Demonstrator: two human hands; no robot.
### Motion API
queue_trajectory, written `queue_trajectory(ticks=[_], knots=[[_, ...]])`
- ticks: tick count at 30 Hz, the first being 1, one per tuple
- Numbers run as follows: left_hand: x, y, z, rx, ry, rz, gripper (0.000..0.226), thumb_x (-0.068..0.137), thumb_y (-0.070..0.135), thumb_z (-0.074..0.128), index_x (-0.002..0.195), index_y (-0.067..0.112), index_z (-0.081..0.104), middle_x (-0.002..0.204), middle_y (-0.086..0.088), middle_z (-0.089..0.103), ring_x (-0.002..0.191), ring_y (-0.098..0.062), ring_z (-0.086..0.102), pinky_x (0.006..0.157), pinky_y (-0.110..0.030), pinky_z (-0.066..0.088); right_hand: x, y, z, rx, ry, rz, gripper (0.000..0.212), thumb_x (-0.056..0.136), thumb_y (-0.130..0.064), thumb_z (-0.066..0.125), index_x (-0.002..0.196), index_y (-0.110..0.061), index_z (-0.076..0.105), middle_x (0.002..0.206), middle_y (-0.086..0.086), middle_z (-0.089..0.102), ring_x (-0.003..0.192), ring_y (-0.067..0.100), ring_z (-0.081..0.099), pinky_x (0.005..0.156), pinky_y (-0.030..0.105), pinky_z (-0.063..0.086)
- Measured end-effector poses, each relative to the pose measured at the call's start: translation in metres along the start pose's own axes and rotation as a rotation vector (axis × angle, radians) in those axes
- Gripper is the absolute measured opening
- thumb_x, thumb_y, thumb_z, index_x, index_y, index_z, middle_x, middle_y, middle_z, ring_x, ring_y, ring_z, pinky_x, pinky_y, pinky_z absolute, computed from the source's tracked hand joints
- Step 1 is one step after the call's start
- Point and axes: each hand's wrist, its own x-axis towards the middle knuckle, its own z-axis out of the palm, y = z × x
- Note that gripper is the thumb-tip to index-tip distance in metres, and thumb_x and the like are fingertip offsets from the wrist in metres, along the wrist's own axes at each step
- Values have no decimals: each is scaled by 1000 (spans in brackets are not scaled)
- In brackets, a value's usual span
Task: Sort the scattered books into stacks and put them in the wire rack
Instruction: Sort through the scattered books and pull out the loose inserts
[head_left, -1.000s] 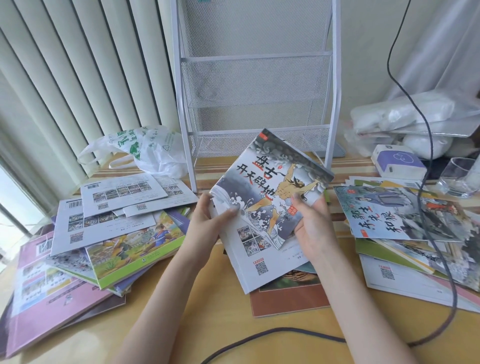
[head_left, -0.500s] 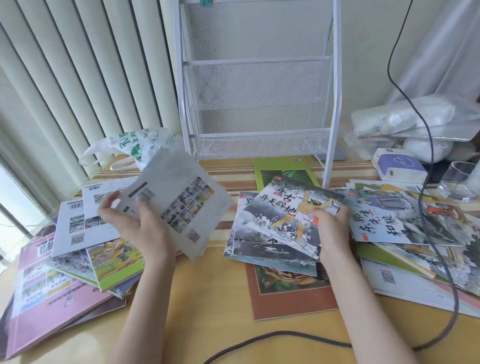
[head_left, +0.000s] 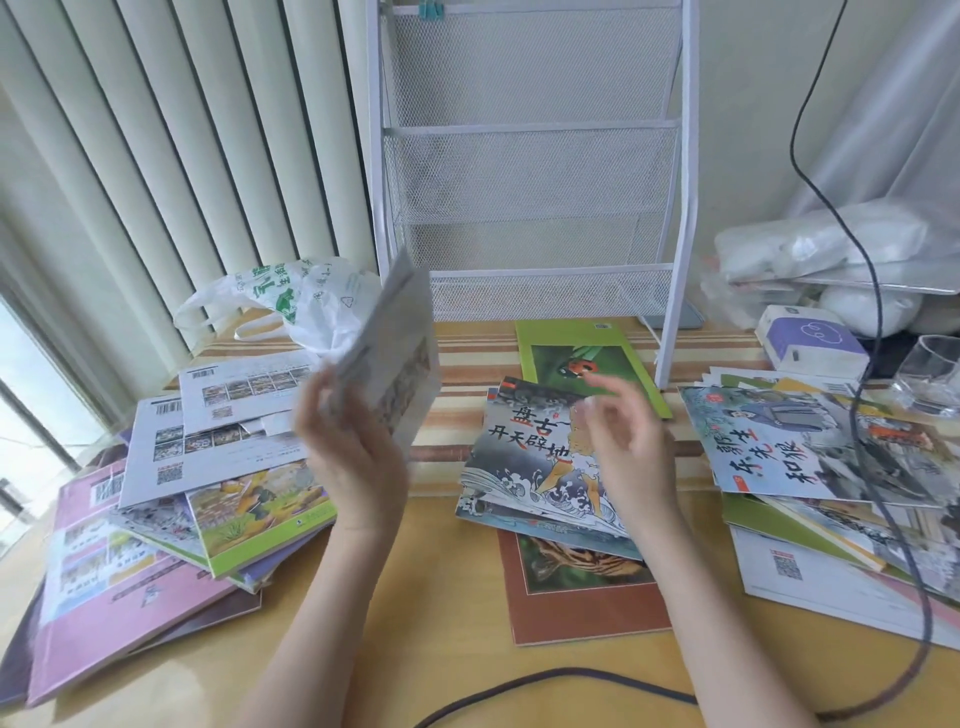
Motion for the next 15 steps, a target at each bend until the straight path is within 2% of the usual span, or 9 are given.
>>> queue_trajectory(ticks=[2, 3, 4, 5, 7, 8, 11, 13, 15], knots=[[-9, 9, 6, -52, -213, 187, 17, 98, 2, 35, 110, 6, 46, 101, -7, 61, 86, -16, 58, 85, -18, 44, -2, -16, 5, 485, -292, 320, 44, 91, -47, 42, 132, -31, 44, 98, 13, 71, 83, 35, 69, 64, 38, 56], [-15, 14, 8, -63, -320, 319, 20, 100, 5, 34, 112, 9, 49, 103, -9, 68, 87, -21, 62, 83, -26, 47, -1, -20, 6, 636, -373, 440, 54, 86, -58, 35, 135, -34, 39, 103, 16, 70, 84, 39, 69, 65, 41, 56], [-22, 18, 10, -63, -404, 472, 22, 101, 8, 36, 119, 12, 48, 107, -11, 69, 91, -23, 66, 81, -32, 48, 0, -20, 6, 734, -396, 497, 62, 81, -67, 33, 134, -35, 42, 107, 16, 70, 87, 39, 69, 68, 42, 56], [-28, 24, 13, -61, -459, 628, 25, 101, 12, 40, 125, 16, 43, 113, -11, 68, 96, -24, 67, 81, -36, 48, 1, -21, 4, 816, -387, 506, 69, 76, -74, 36, 128, -32, 52, 107, 13, 70, 89, 36, 69, 71, 42, 55], [-38, 35, 17, -112, -522, 826, 36, 99, 16, 47, 131, 23, 32, 120, -7, 62, 99, -24, 68, 83, -35, 48, 5, -24, -2, 968, -344, 577, 72, 70, -79, 41, 100, -22, 73, 100, 12, 72, 89, 31, 69, 78, 44, 51], [-40, 41, 18, -154, -549, 856, 40, 98, 17, 50, 133, 25, 30, 120, -5, 62, 99, -23, 68, 83, -34, 48, 7, -23, -7, 1029, -312, 623, 71, 74, -76, 38, 93, -20, 76, 99, 13, 72, 90, 31, 69, 81, 45, 48], [-45, 45, 19, -188, -639, 817, 44, 98, 14, 49, 136, 25, 30, 117, -4, 68, 103, -21, 67, 86, -34, 49, 14, -17, -19, 1082, -149, 682, 49, 89, -56, 40, 98, -16, 66, 107, 19, 67, 94, 35, 66, 84, 45, 48], [-43, 38, 18, -132, -675, 738, 41, 101, 12, 42, 137, 25, 29, 116, -2, 69, 104, -20, 66, 87, -36, 46, 15, -11, -25, 1063, -81, 703, 35, 91, -44, 45, 93, -11, 58, 94, 16, 64, 79, 30, 66, 69, 38, 54], [-41, 29, 19, -73, -680, 641, 42, 101, 8, 38, 138, 26, 28, 118, 1, 67, 108, -19, 63, 91, -40, 43, 16, -7, -30, 1014, -78, 694, 26, 89, -35, 50, 97, -10, 54, 92, 15, 63, 72, 28, 66, 58, 35, 56]])
